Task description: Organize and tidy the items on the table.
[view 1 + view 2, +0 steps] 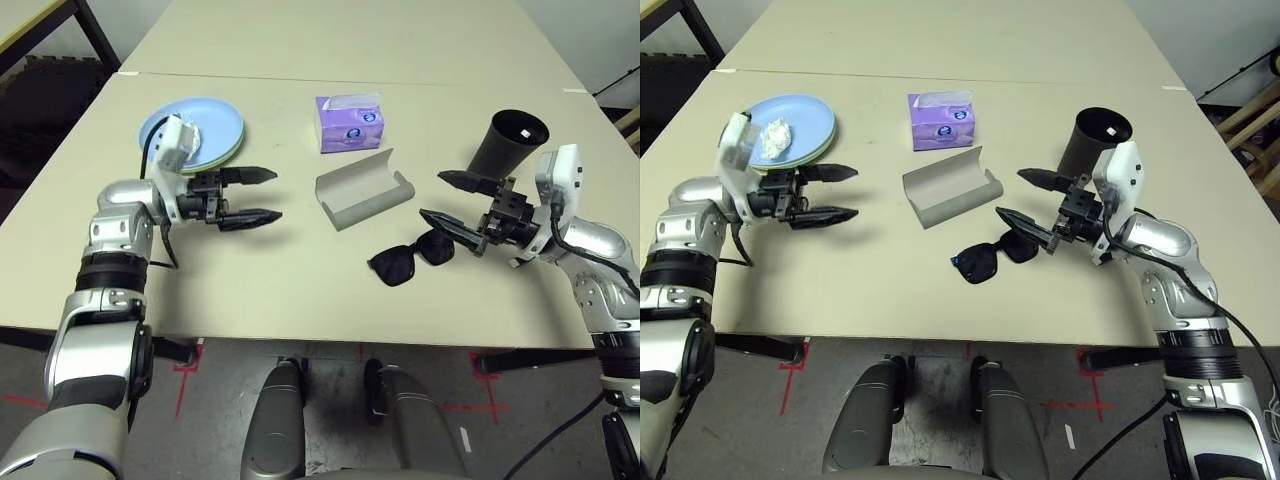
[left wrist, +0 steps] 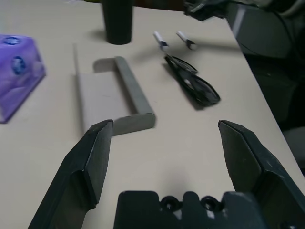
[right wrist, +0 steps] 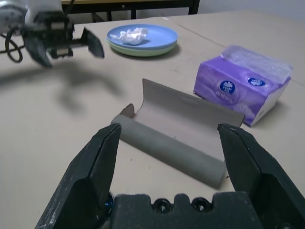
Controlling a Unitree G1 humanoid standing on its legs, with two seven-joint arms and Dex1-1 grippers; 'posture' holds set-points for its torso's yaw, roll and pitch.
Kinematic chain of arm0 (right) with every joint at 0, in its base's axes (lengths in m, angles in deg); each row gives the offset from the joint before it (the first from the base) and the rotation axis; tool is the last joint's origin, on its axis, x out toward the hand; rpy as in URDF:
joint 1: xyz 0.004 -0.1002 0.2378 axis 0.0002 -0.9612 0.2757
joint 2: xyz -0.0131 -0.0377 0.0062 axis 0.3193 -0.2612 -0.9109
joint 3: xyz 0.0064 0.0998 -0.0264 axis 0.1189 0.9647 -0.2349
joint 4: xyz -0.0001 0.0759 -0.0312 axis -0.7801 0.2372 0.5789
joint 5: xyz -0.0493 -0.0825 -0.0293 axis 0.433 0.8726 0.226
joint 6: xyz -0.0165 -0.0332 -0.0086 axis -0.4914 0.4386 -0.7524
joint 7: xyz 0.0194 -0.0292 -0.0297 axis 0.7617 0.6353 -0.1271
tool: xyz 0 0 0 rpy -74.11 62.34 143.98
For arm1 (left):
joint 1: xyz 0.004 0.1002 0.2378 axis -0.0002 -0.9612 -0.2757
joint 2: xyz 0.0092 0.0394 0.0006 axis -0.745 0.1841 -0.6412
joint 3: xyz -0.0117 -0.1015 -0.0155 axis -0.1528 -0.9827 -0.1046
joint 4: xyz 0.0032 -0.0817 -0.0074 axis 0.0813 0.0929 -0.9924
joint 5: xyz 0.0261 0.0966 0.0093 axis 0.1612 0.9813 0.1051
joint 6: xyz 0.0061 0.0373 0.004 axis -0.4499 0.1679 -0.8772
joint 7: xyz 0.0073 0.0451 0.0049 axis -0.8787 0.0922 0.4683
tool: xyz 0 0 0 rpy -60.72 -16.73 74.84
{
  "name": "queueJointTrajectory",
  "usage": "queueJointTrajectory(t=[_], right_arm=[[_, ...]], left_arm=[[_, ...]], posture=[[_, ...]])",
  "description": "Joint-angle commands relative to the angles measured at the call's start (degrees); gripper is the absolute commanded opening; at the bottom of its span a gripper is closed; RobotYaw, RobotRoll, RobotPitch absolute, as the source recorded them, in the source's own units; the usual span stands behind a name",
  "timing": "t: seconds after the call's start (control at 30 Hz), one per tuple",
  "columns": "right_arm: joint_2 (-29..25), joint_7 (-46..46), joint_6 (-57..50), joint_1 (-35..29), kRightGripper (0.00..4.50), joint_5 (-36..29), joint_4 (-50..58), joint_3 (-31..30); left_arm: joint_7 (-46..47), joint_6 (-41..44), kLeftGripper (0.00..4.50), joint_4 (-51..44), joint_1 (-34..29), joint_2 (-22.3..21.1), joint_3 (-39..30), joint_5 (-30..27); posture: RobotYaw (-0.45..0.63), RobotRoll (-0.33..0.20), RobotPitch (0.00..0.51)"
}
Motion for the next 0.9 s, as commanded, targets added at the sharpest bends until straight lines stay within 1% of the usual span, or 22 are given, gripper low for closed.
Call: queueJointTrajectory(t=[0.03,0.17,0.33,0.43,0.6,0.7,0.77,0.83,0.9], right_arm=[[-0.96,-0.35,-0.91,-0.59,4.50,-0.61,1.66,0.61],[-1.44,-0.69,-1.18,-0.81,4.50,-0.70,2.03,0.78],[-2.71,-1.10,-1.59,-0.38,4.50,-0.05,1.67,0.57],[-3.75,0.23,-5.45,1.16,4.50,0.23,2.08,-0.24],[-7.11,-0.72,-11.20,5.21,4.50,2.81,3.72,-4.04],[-10.42,-1.40,-14.13,8.13,4.50,6.51,4.26,-7.65],[-11.57,-1.53,-15.96,9.81,4.50,7.82,5.53,-9.42],[-12.84,-1.90,-17.30,10.61,4.50,9.56,7.70,-11.57],[-14.50,-2.91,-15.63,10.29,4.50,12.72,10.53,-14.32]], left_arm=[[-0.60,-6.45,4.49,-4.08,-2.10,-0.20,4.09,-2.11],[-0.60,-7.64,4.49,-5.75,-2.60,-0.18,6.46,-4.80],[-0.60,-10.82,4.49,-4.86,-2.10,0.02,8.89,-5.51],[-0.60,-10.75,4.49,-4.48,-2.01,0.20,9.60,-5.96],[-0.60,-12.08,4.49,-1.86,-1.27,0.58,10.00,-5.72],[-0.60,-12.62,4.49,-0.97,-0.81,0.97,10.08,-5.65],[-0.60,-13.06,4.49,-0.46,-0.59,1.20,10.07,-5.55],[-0.60,-13.32,4.49,-0.31,-0.66,1.33,9.97,-5.50],[-0.60,-13.51,4.49,-0.59,-1.00,1.43,9.79,-5.41]], posture=[[0.10,0.000,0.219],[0.09,0.000,0.212],[0.08,0.000,0.211],[0.07,0.000,0.202],[0.05,0.000,0.198],[0.05,0.000,0.196],[0.06,0.000,0.197],[0.06,0.000,0.197],[0.07,0.000,0.198]])
